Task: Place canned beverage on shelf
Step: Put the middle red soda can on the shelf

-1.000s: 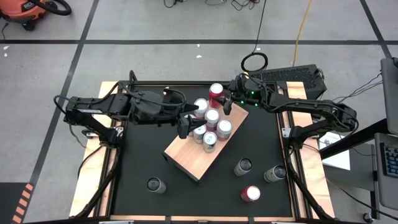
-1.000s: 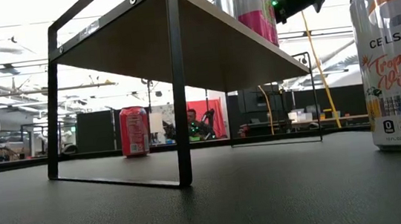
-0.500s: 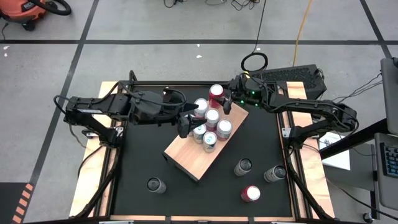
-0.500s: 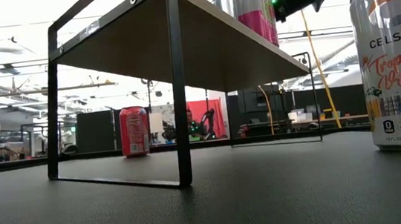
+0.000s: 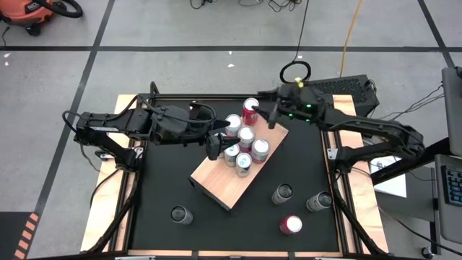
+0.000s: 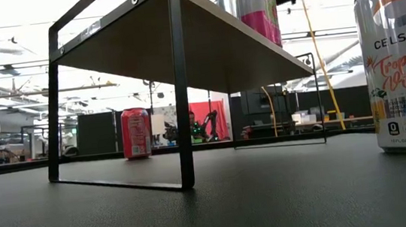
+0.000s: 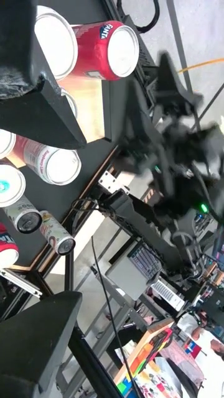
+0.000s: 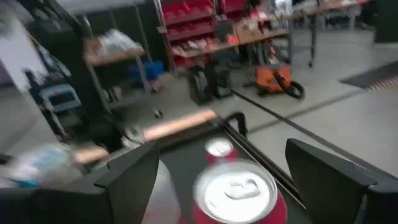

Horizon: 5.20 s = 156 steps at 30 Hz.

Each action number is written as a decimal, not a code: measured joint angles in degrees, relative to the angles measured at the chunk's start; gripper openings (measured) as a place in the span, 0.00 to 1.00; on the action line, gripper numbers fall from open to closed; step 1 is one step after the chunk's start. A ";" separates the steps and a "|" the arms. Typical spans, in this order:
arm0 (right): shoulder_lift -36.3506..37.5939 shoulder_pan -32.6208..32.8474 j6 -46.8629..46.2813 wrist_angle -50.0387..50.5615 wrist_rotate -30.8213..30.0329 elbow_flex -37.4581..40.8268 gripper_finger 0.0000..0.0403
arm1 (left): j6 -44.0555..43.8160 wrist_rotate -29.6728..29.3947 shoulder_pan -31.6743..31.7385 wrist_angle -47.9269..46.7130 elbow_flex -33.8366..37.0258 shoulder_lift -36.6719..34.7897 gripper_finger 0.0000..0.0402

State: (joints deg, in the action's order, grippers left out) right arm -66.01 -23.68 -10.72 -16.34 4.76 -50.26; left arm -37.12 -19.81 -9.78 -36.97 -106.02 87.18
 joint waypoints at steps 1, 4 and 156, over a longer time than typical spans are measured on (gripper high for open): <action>1.62 -0.02 -0.68 0.83 0.74 0.00 0.81 | 0.00 0.00 0.00 0.00 0.00 0.00 0.98; 6.33 0.00 -2.11 6.25 1.50 0.00 0.81 | 0.00 -0.28 -0.02 0.00 0.00 0.00 0.98; -1.53 -1.70 9.72 20.85 1.50 0.09 0.04 | -2.56 -2.99 0.00 -2.84 0.04 0.02 0.98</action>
State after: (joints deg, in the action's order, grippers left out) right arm -67.54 -25.39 -1.00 4.51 6.26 -50.17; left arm -39.69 -22.80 -9.78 -39.81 -105.97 87.20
